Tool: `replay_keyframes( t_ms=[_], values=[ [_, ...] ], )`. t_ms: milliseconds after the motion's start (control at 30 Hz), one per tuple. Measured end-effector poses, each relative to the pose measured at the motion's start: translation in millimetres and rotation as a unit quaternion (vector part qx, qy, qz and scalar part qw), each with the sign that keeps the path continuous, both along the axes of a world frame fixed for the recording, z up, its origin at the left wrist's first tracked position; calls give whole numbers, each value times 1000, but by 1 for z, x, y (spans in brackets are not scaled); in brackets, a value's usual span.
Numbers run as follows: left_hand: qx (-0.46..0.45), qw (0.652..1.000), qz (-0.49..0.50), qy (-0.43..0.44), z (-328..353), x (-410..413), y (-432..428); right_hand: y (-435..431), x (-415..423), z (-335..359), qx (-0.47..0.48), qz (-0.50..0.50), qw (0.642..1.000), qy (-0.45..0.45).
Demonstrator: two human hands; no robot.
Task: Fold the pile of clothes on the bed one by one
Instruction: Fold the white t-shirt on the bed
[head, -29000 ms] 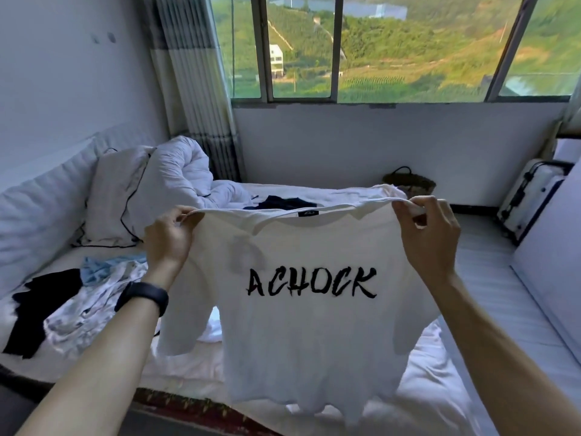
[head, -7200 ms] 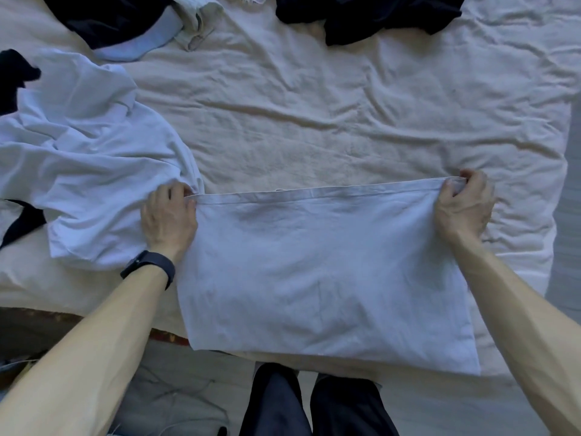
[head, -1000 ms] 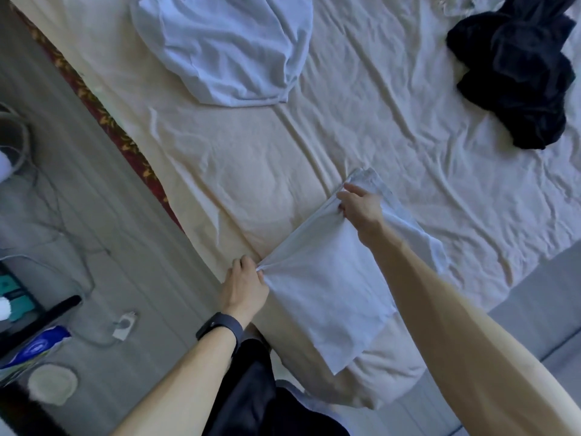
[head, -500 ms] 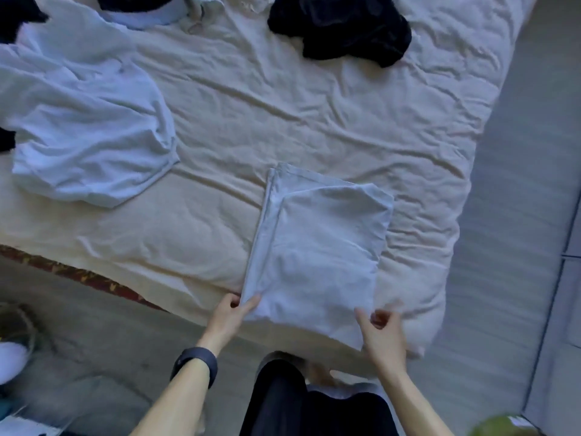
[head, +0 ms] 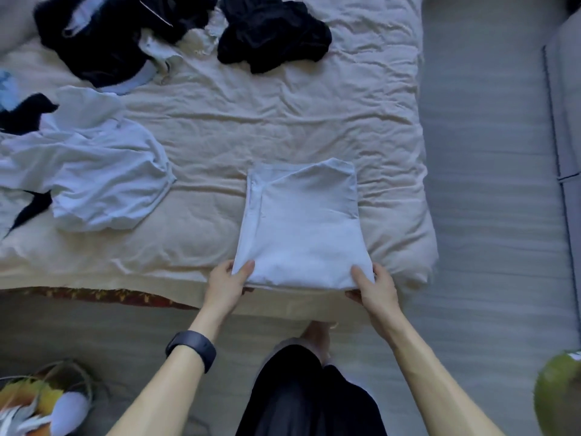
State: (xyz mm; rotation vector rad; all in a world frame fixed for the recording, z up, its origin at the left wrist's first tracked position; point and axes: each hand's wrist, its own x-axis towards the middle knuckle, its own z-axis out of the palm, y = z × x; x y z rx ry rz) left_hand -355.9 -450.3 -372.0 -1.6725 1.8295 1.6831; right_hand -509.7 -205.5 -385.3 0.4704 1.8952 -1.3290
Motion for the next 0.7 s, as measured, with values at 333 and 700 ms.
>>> replay_keyframes(
  t_ms=[333,700],
  values=[
    [77,990,-1,-114,10,118,55,44,123,15,115,20,992,-50],
    [77,992,97,-37,43,172,78,71,183,30,68,-47,994,-75]
  ],
)
